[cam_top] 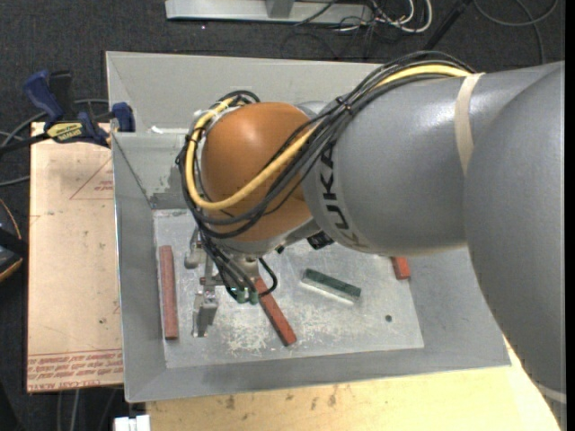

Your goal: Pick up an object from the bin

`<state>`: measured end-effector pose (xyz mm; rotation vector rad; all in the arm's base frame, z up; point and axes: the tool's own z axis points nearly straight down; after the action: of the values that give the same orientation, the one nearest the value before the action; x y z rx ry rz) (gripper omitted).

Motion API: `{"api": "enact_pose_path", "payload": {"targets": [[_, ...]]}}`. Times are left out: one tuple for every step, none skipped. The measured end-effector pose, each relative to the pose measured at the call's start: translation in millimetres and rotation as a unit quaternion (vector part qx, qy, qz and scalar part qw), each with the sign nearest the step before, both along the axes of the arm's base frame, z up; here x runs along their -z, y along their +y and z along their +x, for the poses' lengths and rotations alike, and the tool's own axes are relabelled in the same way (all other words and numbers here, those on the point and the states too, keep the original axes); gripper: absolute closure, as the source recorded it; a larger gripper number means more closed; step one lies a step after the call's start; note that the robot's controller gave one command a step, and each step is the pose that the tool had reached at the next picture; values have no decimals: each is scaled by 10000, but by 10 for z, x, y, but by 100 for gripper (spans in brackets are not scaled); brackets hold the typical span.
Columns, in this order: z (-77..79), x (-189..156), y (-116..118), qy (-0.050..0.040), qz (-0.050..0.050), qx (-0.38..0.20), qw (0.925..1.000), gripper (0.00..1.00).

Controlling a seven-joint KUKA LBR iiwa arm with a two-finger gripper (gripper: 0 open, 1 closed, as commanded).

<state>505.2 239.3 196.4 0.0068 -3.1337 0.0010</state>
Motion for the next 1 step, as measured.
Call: {"api": "enact_pose_path", "payload": {"targets": [[21, -44, -13, -37, 8, 20, 10000, 0]]}}
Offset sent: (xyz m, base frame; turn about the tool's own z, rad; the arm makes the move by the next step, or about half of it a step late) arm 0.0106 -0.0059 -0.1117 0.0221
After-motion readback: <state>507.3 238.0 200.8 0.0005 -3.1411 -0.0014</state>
